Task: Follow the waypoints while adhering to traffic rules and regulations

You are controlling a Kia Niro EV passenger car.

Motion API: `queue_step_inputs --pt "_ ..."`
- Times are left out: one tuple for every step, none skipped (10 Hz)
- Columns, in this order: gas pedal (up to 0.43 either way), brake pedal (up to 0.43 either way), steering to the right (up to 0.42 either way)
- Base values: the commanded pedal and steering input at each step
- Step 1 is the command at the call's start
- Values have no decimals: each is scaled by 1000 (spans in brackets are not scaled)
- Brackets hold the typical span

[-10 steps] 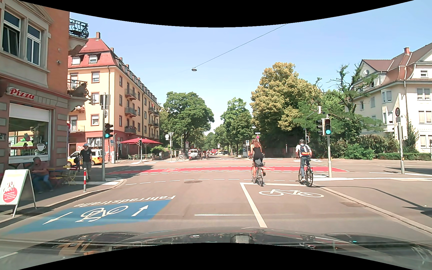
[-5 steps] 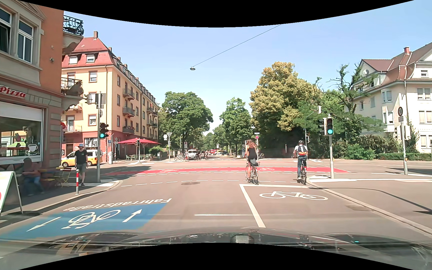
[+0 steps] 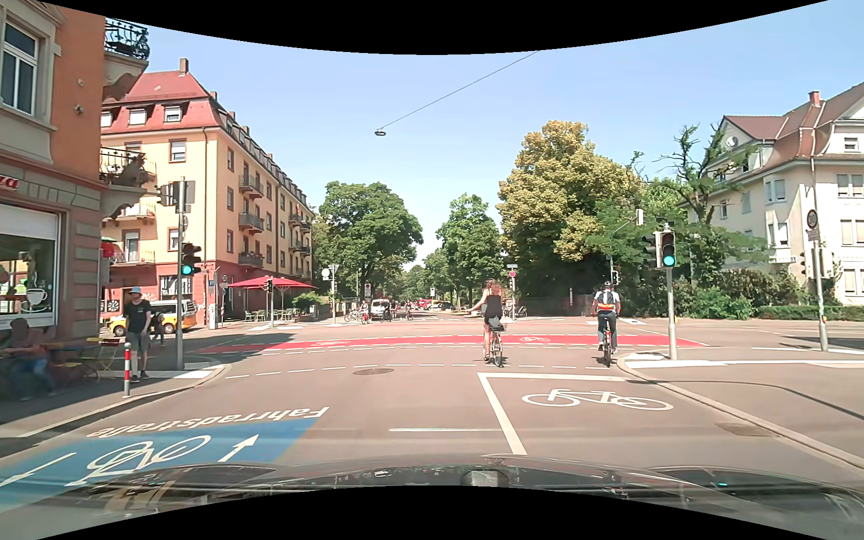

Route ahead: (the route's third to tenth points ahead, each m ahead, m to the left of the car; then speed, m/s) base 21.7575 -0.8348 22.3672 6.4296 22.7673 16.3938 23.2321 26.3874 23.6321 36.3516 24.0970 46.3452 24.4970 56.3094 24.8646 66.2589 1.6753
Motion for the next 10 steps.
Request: queue_step_inputs --pt "150 0 19" --pt "150 0 17" --pt "150 0 13" --pt "150 0 10" --pt "150 0 10" --pt "150 0 8" --pt "150 0 7" --pt "138 0 5" --pt "118 0 5" --pt "98 0 5"
